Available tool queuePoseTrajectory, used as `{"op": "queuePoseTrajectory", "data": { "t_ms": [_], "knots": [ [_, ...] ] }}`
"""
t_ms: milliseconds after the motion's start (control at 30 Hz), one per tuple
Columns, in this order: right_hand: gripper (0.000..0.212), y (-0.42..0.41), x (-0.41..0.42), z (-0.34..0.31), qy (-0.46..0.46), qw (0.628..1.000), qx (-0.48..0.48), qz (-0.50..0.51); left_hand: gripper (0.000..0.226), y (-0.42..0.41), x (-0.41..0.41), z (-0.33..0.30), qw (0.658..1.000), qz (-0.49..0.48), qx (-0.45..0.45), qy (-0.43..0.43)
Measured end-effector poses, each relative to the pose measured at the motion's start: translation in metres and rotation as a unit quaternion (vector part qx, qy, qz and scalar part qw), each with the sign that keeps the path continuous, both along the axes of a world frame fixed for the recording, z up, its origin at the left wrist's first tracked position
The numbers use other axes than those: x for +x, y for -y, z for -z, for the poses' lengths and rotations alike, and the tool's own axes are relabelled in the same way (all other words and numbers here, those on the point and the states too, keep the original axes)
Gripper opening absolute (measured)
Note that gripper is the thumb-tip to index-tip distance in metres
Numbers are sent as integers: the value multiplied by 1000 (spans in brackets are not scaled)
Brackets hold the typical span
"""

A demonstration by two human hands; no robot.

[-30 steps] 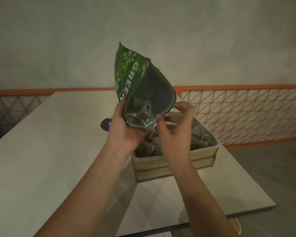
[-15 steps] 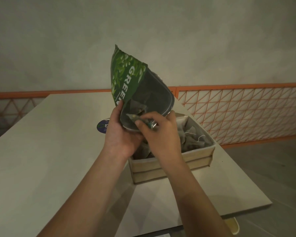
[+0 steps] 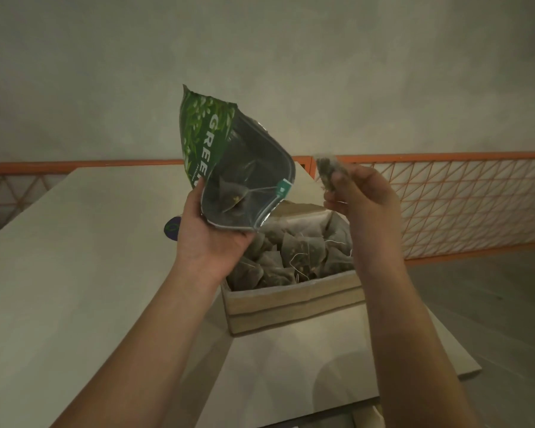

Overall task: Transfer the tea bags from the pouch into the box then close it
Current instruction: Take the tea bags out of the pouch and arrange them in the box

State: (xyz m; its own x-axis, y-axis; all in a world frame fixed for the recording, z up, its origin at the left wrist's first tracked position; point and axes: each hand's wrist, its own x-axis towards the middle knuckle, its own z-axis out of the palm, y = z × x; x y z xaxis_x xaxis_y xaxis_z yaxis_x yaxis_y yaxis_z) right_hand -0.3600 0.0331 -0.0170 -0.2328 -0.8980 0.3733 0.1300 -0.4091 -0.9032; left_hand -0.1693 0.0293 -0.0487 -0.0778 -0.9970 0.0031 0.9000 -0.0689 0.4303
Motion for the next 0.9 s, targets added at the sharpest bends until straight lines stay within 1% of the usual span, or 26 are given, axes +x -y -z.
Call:
{"op": "queuePoseTrajectory", "data": {
  "t_ms": [67,133,267,367,433,500,533,567,600,667,767,833,900],
  "knots": [
    [11,12,-10,7,-74,997,6,34,43,2,-1,1,1000,-2,6,-5],
    [10,22,-15,14,-123,990,11,68,42,4,-3,2,1000,-1,14,-11],
    [7,29,-20,22,-123,986,6,113,42,4,-5,3,1000,-1,23,-15],
    [6,34,-23,28,-174,978,15,112,42,5,-5,3,1000,-2,22,-8],
    [11,37,-23,33,-249,963,38,93,42,6,-5,3,1000,0,21,-6],
    [20,40,-22,41,-349,931,71,75,42,6,-6,4,1000,-1,22,-8],
    [24,39,-20,44,-386,916,80,73,42,6,-6,4,1000,-2,23,-8],
    [25,37,-18,45,-401,910,74,76,42,6,-6,5,1000,-4,24,-8],
    [25,34,-15,44,-397,912,54,84,42,6,-6,5,1000,-5,24,-6],
    [24,26,-9,41,-343,936,10,83,42,6,-6,5,1000,-7,27,0],
    [29,13,3,34,-253,967,16,15,41,6,-6,4,999,-15,28,2],
    [28,11,9,35,-257,965,35,-39,42,6,-6,4,999,-18,26,6],
    [24,12,13,36,-297,951,46,-69,42,6,-5,4,999,-21,25,7]
  ]
}}
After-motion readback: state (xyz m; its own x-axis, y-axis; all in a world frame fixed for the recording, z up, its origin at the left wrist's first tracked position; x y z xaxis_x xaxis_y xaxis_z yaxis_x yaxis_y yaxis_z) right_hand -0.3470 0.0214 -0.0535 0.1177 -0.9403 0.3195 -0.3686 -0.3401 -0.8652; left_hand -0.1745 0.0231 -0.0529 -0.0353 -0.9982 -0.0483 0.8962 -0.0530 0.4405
